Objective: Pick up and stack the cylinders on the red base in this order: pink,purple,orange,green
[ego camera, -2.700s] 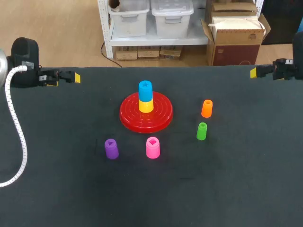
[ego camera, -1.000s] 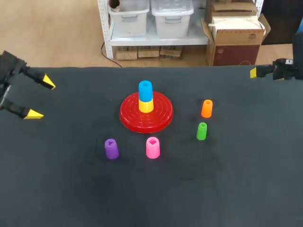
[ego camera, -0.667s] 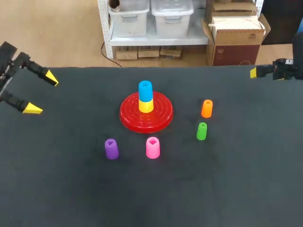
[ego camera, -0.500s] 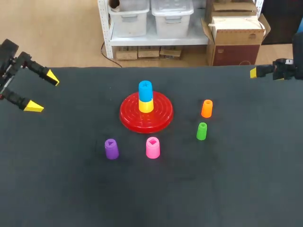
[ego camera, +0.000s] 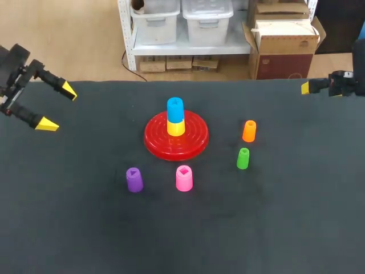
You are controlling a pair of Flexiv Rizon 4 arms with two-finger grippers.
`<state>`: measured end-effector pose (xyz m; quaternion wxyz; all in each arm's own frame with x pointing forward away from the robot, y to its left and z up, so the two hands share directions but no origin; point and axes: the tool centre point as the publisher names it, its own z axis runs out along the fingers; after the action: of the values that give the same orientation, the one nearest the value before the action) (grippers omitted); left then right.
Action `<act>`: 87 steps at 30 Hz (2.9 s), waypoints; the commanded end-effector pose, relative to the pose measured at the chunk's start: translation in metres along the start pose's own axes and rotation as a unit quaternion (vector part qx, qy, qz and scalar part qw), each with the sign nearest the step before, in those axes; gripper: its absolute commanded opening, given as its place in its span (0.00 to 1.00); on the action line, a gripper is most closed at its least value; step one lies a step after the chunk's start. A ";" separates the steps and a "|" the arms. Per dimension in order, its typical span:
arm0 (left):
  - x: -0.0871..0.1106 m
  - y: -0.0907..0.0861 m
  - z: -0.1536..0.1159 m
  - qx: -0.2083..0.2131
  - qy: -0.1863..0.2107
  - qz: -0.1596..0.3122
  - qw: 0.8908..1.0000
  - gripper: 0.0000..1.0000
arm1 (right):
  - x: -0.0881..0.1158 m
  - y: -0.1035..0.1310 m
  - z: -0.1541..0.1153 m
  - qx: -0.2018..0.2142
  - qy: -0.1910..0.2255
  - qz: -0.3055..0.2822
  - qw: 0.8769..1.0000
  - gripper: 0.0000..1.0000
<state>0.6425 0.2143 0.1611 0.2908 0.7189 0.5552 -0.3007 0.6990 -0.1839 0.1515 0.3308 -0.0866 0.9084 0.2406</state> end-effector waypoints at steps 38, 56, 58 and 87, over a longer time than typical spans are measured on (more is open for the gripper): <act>-0.008 -0.009 0.005 -0.024 0.013 -0.001 1.000 1.00 | 0.026 0.167 0.081 -0.098 0.308 -0.406 0.855 1.00; -0.008 -0.009 0.005 -0.024 0.013 -0.001 1.000 1.00 | 0.069 0.208 0.091 -0.121 0.316 -0.499 0.798 1.00; -0.008 -0.009 0.005 -0.024 0.013 -0.001 1.000 1.00 | 0.069 0.208 0.091 -0.121 0.316 -0.499 0.798 1.00; -0.008 -0.009 0.005 -0.024 0.013 -0.001 1.000 1.00 | 0.145 0.256 0.132 -0.144 0.388 -0.584 0.699 1.00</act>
<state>0.6319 0.2073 0.1642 0.2996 0.7145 0.5676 -0.2786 0.5781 0.1020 0.0716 0.0095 -0.7321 0.6775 0.0698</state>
